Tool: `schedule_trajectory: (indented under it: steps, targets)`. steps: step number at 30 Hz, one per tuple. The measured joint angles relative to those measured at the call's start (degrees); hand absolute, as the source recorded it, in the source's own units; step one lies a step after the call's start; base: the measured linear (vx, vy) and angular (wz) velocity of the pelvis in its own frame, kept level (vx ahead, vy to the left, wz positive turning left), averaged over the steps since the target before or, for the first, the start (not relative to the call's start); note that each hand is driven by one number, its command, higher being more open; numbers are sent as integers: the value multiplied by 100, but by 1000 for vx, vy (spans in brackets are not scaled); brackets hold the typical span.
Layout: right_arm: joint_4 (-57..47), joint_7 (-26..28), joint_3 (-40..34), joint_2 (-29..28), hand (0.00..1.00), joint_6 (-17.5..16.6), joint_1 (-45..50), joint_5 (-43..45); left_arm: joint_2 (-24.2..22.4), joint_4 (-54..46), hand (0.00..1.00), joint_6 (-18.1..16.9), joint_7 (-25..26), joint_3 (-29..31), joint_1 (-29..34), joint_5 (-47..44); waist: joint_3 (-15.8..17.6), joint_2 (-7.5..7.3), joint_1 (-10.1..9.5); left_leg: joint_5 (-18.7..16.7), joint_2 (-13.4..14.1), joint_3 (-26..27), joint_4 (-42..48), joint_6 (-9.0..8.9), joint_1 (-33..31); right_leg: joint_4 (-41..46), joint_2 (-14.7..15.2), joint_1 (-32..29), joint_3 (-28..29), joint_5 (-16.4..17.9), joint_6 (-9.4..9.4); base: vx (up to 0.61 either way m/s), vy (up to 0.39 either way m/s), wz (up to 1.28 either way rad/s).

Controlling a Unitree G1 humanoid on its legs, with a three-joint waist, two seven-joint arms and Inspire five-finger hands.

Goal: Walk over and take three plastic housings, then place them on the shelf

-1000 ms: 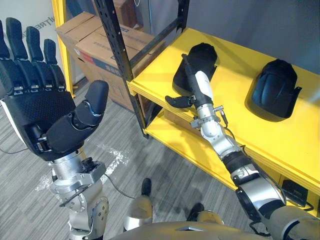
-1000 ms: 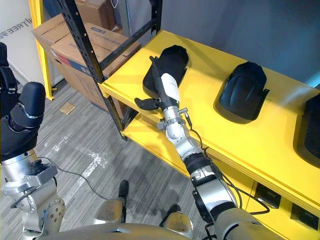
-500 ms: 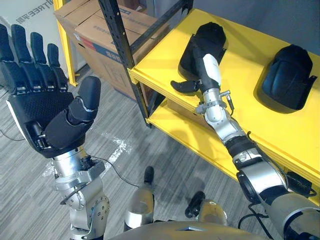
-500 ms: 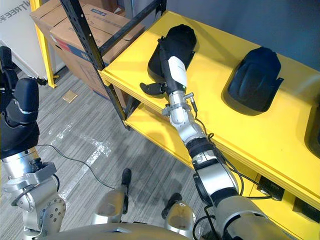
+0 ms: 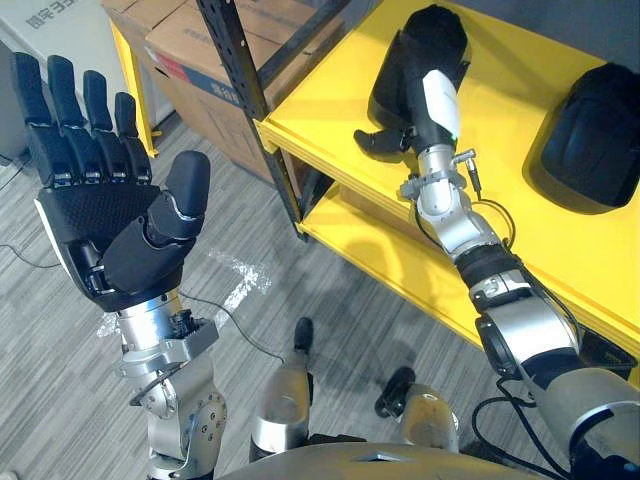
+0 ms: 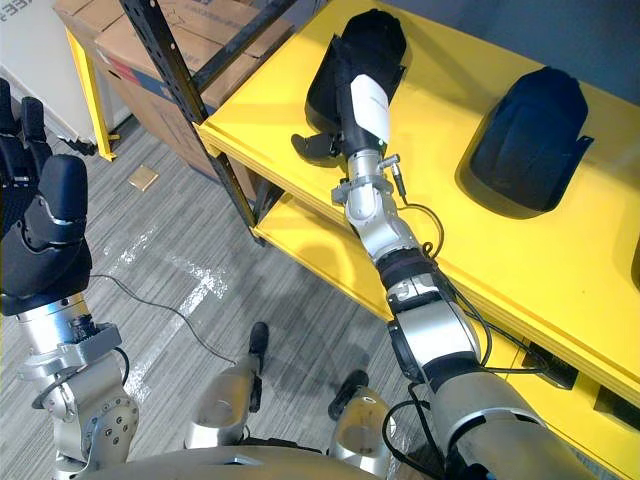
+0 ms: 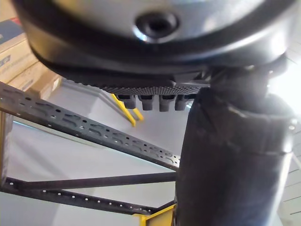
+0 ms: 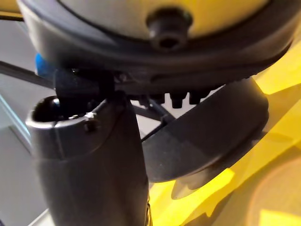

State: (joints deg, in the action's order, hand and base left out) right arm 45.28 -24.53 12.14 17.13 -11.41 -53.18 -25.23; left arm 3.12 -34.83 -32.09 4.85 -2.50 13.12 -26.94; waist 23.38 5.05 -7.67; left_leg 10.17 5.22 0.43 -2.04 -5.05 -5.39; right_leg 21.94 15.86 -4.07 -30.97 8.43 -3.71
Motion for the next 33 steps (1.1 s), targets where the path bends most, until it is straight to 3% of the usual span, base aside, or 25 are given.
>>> schedule_trajectory:
  steps: [10, 15, 30, 33]
  targets:
    - [-257, -124, -45, 2, 0, 234, -62, 76, -1, 0, 100, 133, 34, -234, -3, -44, 32, 55, 15, 11, -5, 95, 9, -16, 7, 98, 24, -101, 124, -2, -3, 7, -13, -4]
    - [-262, 87, -134, -9, 0, 363, -62, 131, -1, 0, 100, 224, 112, -240, -29, -43, 37, 65, 47, 9, 4, 121, 53, -16, 16, 114, 25, -103, 144, 27, 34, -3, -16, -3]
    - [-290, 293, 65, 4, 0, 227, 8, 52, 0, 0, 100, 240, 249, -347, -28, -43, 31, 76, 65, 1, -39, 144, 58, -4, 17, 208, 99, -153, 151, 51, 31, 0, 0, 0]
    - [-350, 246, 245, 0, 0, 652, 5, -565, 0, 0, 100, 240, 250, -352, -29, -42, 25, 86, 68, -13, -42, 148, 58, 19, 18, 203, 100, -153, 159, 46, 28, 0, 0, 0]
